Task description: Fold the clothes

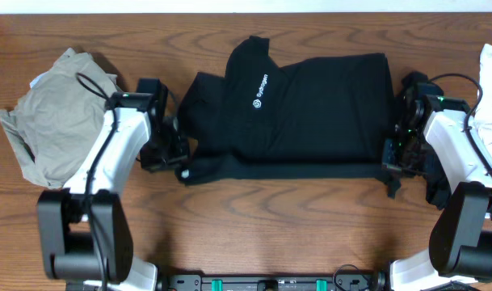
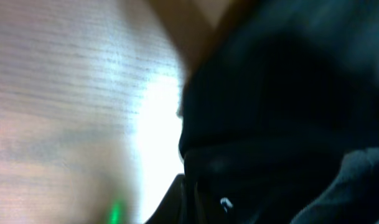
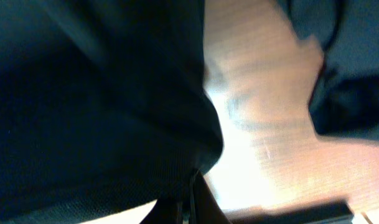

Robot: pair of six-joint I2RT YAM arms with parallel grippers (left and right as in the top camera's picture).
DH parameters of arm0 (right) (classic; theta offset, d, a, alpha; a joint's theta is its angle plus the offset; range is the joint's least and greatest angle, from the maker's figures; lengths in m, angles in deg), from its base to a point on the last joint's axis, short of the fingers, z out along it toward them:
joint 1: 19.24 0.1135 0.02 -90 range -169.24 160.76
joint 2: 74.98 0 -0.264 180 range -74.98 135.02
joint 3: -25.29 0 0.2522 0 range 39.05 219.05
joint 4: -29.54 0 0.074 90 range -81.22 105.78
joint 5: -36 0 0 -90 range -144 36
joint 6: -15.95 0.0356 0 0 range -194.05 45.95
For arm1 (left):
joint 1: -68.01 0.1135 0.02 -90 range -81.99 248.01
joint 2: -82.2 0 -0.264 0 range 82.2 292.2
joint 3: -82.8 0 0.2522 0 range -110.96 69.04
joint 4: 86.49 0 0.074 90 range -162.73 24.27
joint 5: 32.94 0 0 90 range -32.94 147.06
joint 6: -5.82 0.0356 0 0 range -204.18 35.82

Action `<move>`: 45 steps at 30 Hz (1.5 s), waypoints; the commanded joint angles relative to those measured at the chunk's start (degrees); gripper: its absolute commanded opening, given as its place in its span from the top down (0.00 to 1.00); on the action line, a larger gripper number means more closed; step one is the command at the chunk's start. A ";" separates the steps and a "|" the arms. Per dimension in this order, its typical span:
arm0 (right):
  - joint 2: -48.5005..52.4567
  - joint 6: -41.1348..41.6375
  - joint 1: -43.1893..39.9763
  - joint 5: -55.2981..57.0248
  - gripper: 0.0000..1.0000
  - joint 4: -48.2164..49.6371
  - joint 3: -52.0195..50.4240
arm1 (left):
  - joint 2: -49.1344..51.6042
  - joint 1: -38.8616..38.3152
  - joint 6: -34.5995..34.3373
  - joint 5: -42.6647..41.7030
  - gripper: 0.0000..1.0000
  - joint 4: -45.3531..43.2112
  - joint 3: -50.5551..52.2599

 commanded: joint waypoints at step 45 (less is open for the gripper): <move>0.07 1.18 -0.15 -1.75 0.76 26.23 0.11 | 2.01 0.70 -4.44 1.60 0.48 -26.62 -1.90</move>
